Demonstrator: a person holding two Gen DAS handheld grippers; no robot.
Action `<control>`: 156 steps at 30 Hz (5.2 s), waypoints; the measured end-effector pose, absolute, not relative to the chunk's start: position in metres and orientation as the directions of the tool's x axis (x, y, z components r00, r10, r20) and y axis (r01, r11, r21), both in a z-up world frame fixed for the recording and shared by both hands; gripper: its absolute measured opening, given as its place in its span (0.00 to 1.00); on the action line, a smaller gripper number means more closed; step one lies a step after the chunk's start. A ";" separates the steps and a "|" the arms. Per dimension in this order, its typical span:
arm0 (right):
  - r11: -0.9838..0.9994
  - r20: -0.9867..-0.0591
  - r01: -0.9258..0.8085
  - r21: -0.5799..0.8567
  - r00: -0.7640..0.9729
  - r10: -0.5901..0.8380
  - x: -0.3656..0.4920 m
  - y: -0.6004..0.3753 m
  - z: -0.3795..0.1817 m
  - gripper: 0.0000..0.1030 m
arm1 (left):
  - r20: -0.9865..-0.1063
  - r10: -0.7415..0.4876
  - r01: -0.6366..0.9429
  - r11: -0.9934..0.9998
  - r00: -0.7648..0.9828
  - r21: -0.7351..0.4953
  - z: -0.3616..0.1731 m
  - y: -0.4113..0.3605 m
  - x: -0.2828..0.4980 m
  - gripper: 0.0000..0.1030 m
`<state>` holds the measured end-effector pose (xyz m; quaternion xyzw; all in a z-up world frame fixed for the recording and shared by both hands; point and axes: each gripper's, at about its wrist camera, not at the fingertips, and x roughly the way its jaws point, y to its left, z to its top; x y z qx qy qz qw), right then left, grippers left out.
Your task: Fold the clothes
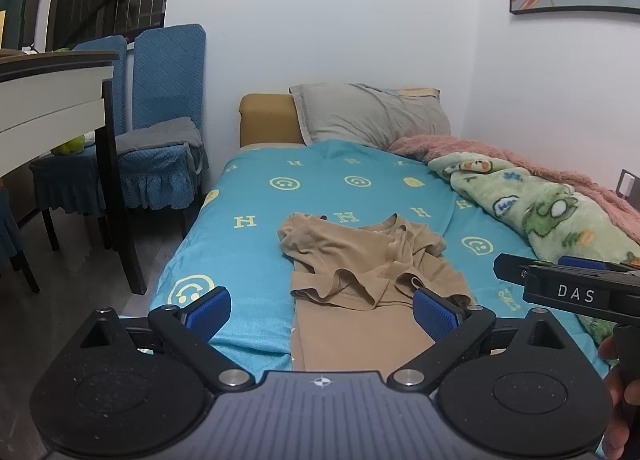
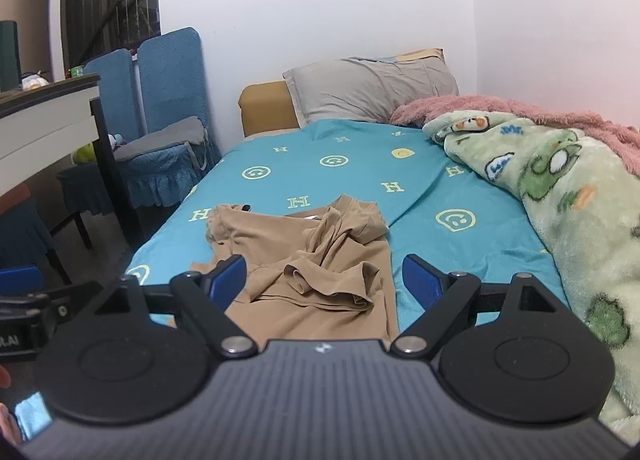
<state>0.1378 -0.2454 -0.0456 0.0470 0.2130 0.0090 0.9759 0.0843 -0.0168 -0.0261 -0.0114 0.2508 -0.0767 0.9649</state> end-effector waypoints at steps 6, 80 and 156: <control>0.993 -0.431 0.046 0.104 0.902 0.003 0.142 -0.251 -0.050 0.84 | -0.574 -0.208 0.125 0.976 0.792 -0.180 -0.043 -0.004 0.095 0.96; 0.686 -0.373 0.166 0.709 0.913 0.165 0.075 -0.302 -0.034 0.09 | -0.386 -0.560 -0.020 0.549 0.733 -0.835 -0.015 0.051 0.066 0.07; 0.889 -0.708 0.125 0.440 0.657 0.258 0.151 -0.263 -0.106 0.45 | -0.758 -0.129 0.130 0.990 0.639 -0.060 -0.077 -0.017 0.092 0.74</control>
